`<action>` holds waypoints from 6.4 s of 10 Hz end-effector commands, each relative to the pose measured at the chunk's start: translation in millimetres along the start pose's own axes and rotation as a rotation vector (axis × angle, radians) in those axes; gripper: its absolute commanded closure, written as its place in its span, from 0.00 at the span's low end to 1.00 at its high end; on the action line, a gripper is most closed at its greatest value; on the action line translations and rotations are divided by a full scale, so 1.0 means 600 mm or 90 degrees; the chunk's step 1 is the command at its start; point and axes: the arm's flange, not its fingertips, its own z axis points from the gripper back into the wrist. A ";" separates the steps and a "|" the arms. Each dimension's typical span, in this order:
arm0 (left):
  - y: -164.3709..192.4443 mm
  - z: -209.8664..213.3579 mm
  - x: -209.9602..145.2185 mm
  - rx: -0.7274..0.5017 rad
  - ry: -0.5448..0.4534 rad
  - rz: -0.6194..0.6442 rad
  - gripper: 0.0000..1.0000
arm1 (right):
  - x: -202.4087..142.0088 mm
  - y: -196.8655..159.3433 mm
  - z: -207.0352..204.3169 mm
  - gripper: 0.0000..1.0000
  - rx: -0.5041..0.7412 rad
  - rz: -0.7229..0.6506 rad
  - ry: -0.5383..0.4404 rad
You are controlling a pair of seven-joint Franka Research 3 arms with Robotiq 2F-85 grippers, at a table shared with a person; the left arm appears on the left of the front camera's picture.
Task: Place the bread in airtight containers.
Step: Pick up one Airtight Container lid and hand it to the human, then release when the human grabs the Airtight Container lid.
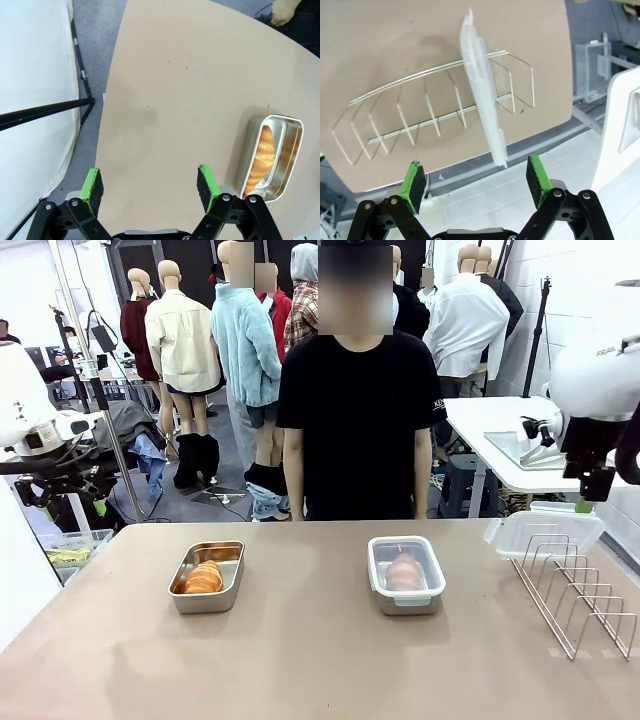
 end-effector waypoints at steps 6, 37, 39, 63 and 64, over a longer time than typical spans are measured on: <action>0.002 0.003 -0.001 0.001 0.002 0.005 0.03 | -0.002 -0.094 -0.094 0.00 0.083 -0.009 -0.041; 0.002 0.003 -0.001 0.001 0.002 0.005 0.03 | 0.085 -0.105 0.134 1.00 0.122 -0.104 -0.060; 0.002 0.003 -0.001 0.001 0.002 0.005 0.03 | 0.125 -0.139 0.176 1.00 0.190 -0.230 -0.145; 0.002 0.003 -0.001 0.001 0.002 0.005 0.03 | 0.188 -0.226 0.076 1.00 0.343 -0.383 -0.251; 0.002 0.003 -0.001 0.001 0.002 0.005 0.03 | 0.188 -0.226 0.076 1.00 0.343 -0.383 -0.251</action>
